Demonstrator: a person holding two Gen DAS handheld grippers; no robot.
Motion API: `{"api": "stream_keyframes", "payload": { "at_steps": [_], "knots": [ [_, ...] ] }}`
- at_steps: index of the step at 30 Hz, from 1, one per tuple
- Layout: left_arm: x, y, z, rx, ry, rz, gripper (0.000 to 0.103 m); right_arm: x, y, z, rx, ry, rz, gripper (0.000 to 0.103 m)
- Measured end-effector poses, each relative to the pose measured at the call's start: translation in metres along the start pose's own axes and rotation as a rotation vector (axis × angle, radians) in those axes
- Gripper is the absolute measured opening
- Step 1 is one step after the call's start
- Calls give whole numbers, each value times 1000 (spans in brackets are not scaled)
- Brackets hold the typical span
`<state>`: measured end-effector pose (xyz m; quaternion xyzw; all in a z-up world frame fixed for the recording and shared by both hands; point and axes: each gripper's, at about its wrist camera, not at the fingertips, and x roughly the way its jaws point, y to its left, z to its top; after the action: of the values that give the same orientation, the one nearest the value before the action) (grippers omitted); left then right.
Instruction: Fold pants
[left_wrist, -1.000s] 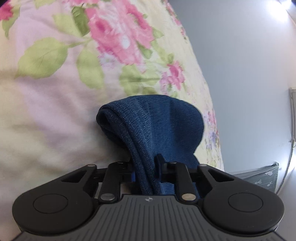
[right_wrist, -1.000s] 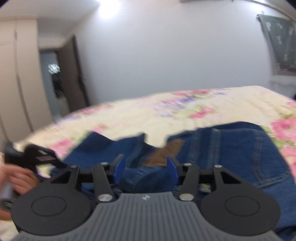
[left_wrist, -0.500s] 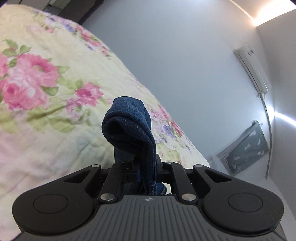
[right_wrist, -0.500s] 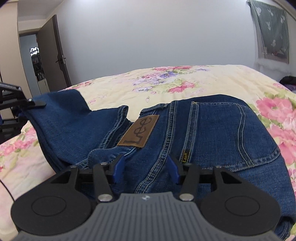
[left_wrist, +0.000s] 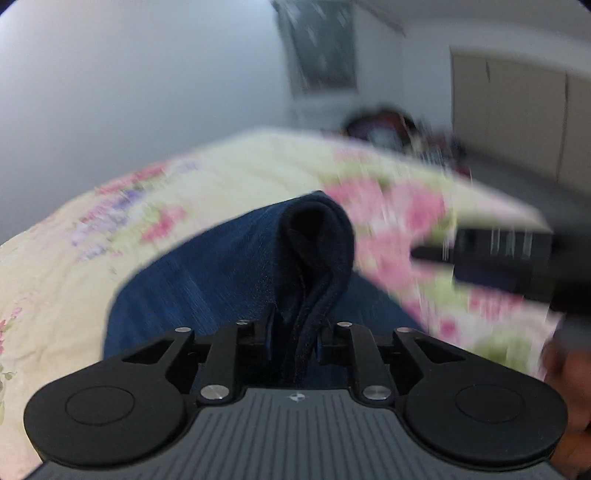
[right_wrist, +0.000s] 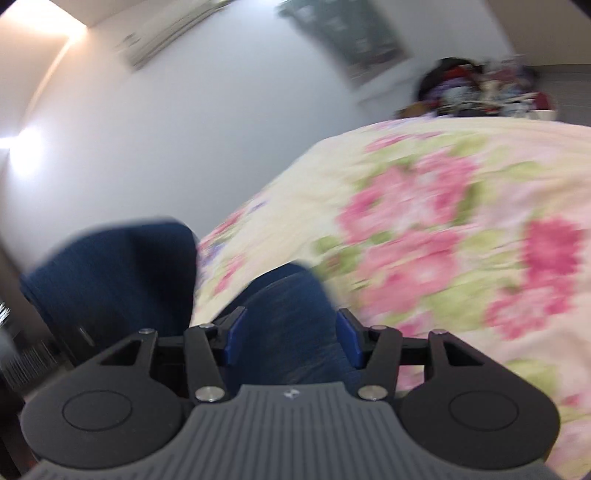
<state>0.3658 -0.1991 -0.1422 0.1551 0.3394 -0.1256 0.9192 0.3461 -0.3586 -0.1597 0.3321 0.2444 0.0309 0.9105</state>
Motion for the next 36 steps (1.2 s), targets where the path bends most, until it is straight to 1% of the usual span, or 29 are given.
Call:
{"api": "stream_keyframes", "payload": {
  "at_steps": [1,2,3,4,5,6,7,9,11,13,14,16,18,19,20,21,22,24,25,26,27,28,29,30,31,33,35,36],
  "knots": [
    [11,-17,-10,86,24,42,25,-3,-9,4,15,-11,-59,50],
    [10,-32,-18,153,-7,85,25,-5,-18,6,24,-15,-116,50],
    [7,-37,-22,182,-29,111,27,-5,-25,8,34,-17,-166,50],
    [3,-35,-24,176,-41,105,28,-6,-34,9,52,-14,-199,50],
    [0,-28,-23,146,-40,77,34,-8,-42,11,77,-10,-204,50],
    [-5,-20,-20,105,-41,43,45,-9,-47,11,102,-7,-193,50],
    [-9,-11,-18,67,-43,11,50,-8,-51,12,123,-4,-174,50],
    [-22,8,-15,-17,-47,-37,70,-4,-52,11,149,6,-118,50],
    [-36,31,-19,-118,-51,-67,77,2,-45,11,150,23,-56,50],
    [-51,59,-27,-231,-69,-114,78,6,-38,11,139,42,-3,51],
    [-59,73,-33,-286,-86,-123,78,8,-33,10,130,58,23,51],
    [-75,102,-47,-404,-112,-132,81,9,-21,11,124,96,87,51],
    [-84,134,-61,-537,-135,-128,86,5,-5,12,108,98,157,55],
    [-83,149,-67,-603,-132,-114,86,4,8,13,84,101,184,58],
    [-80,162,-73,-661,-118,-98,86,5,19,14,52,111,189,59],
    [-76,177,-77,-728,-93,-86,86,7,30,14,15,129,173,59],
    [-72,188,-83,-785,-67,-83,86,12,39,13,-22,150,134,59],
    [-61,206,-89,-879,-24,-110,86,22,49,10,-64,193,69,60],
    [-55,214,-94,-933,-5,-137,86,31,53,8,-79,240,42,57],
    [-51,219,-100,-992,11,-169,86,39,54,7,-88,285,24,38],
    [-44,224,-105,-1052,27,-209,86,47,54,4,-101,330,14,27],
    [-38,226,-111,-1102,42,-239,84,53,56,2,-120,372,4,25],
    [-34,226,-113,-1129,51,-250,81,56,57,2,-137,385,-4,21],
    [-32,225,-114,-1141,52,-248,81,55,61,5,-156,392,7,19],
    [-31,223,-113,-1139,44,-234,81,54,64,10,-169,386,37,17],
    [-34,217,-109,-1115,11,-224,81,41,75,26,-201,333,132,16],
    [-34,210,-103,-1090,0,-242,81,22,81,47,-212,275,252,15],
    [-34,206,-100,-1077,-8,-257,81,14,78,54,-218,251,278,15]
  ]
}}
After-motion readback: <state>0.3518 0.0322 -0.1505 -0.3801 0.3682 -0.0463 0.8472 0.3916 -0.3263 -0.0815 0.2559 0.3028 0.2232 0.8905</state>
